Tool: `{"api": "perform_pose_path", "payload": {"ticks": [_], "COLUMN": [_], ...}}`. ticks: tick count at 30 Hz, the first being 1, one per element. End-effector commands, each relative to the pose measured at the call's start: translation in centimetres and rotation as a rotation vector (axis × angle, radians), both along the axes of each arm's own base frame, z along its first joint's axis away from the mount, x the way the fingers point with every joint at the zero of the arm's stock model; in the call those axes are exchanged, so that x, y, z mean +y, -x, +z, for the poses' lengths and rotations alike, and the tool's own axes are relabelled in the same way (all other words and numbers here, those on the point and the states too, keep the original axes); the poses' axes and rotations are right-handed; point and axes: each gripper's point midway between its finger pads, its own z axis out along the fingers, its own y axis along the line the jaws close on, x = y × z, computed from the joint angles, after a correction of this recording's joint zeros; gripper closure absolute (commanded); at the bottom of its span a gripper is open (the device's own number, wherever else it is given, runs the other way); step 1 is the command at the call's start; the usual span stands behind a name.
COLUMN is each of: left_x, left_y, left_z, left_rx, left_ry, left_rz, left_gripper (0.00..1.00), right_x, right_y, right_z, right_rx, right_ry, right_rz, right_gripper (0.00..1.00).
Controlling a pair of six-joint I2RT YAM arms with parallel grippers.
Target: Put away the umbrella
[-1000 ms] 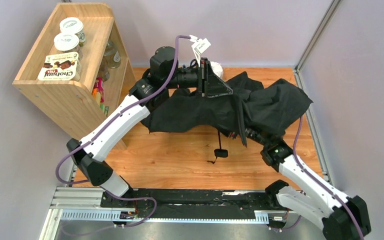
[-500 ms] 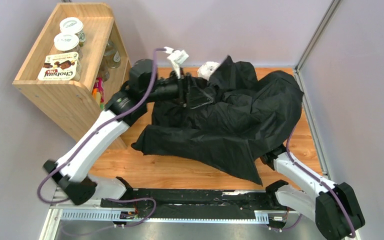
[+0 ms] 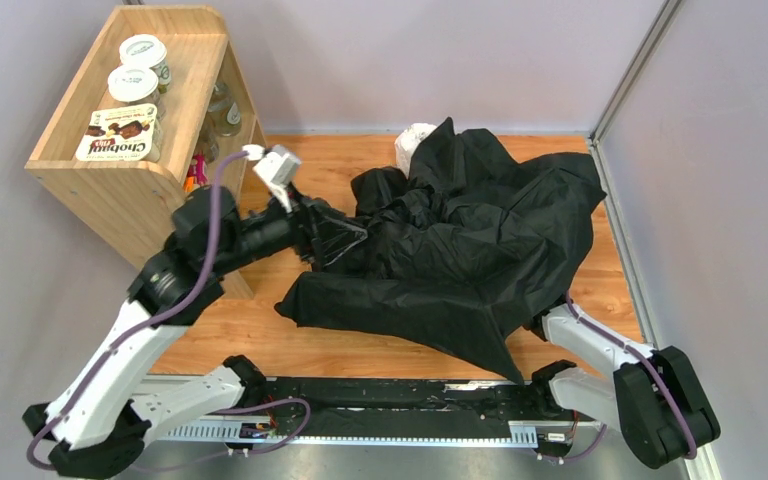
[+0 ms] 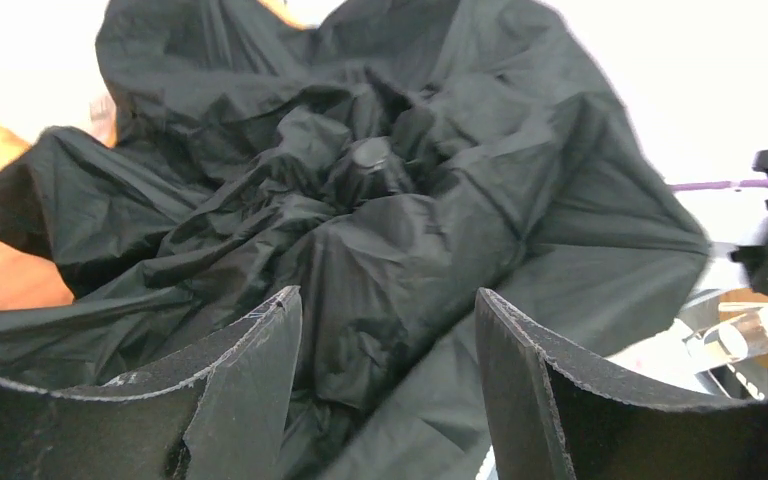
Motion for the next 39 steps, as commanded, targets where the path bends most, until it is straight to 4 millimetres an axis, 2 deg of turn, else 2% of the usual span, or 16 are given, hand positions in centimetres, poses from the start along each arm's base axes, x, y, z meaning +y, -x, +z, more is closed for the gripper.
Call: {"api": "perform_pose_path", "payload": {"ticks": [1,5,8,10,12,15,18,20,21,23,28,29,31,35,39], "left_x": [-3.0,-6.5,-8.7,-9.5,-10.3,-11.6,-13.0,-13.5,-13.6,-13.5,-12.5,-12.2,-11.7,-10.7,-9.5], "left_y": [-2.8,-2.7,-2.5,-2.7,-3.6,-3.9,-4.6,-4.7,-4.8,-5.1,-5.1,-5.0,-5.0,-4.6,-4.6], "left_z": [-3.1,-4.9,-4.3,-3.3,-3.2,-2.4,-2.6,-2.6,-2.6,-2.9,-1.4,-0.9,-0.3,1.0,1.9], "left_rx": [0.104,0.199,0.182,0.146,0.138,0.126,0.162,0.166,0.170,0.173,0.115,0.109,0.100,0.089,0.080], "left_ry": [-0.041,-0.008,0.115,0.178,0.188,0.197,0.202,0.210,0.215,0.215,0.261,0.272,0.296,0.340,0.391], "left_rz": [-0.010,-0.158,-0.262,-0.291,-0.293,-0.333,-0.366,-0.385,-0.386,-0.364,-0.319,-0.308,-0.283,-0.254,-0.201], "left_gripper": [0.29,0.28,0.28,0.28,0.28,0.28,0.28,0.31,0.45,0.64,0.89,0.98,1.00,1.00,1.00], "right_x": [-0.2,-0.1,0.2,0.7,1.2,1.7,1.9,2.1,2.0,1.9,1.7,1.6,1.4,1.1,1.0], "right_y": [0.5,0.1,0.0,0.3,0.8,1.0,1.1,1.0,1.0,0.9,-0.4,-0.9,-1.5,-2.1,-1.5], "right_z": [4.3,4.6,4.5,4.4,4.1,4.0,3.9,3.8,3.9,4.0,3.7,3.6,3.2,2.7,1.7], "right_rx": [-0.195,-0.174,-0.150,-0.149,-0.149,-0.147,-0.147,-0.139,-0.144,-0.139,-0.074,-0.052,-0.007,0.068,0.110], "right_ry": [-0.049,-0.059,-0.058,-0.052,-0.040,-0.033,-0.022,-0.008,-0.008,-0.006,-0.004,-0.010,-0.015,-0.028,-0.056], "right_rz": [-0.008,-0.029,-0.025,-0.001,0.030,0.054,0.071,0.076,0.071,0.062,-0.010,-0.042,-0.081,-0.121,-0.118], "right_gripper": [1.00,1.00,1.00,1.00,1.00,1.00,1.00,1.00,1.00,1.00,1.00,1.00,0.90,0.80,0.45]}}
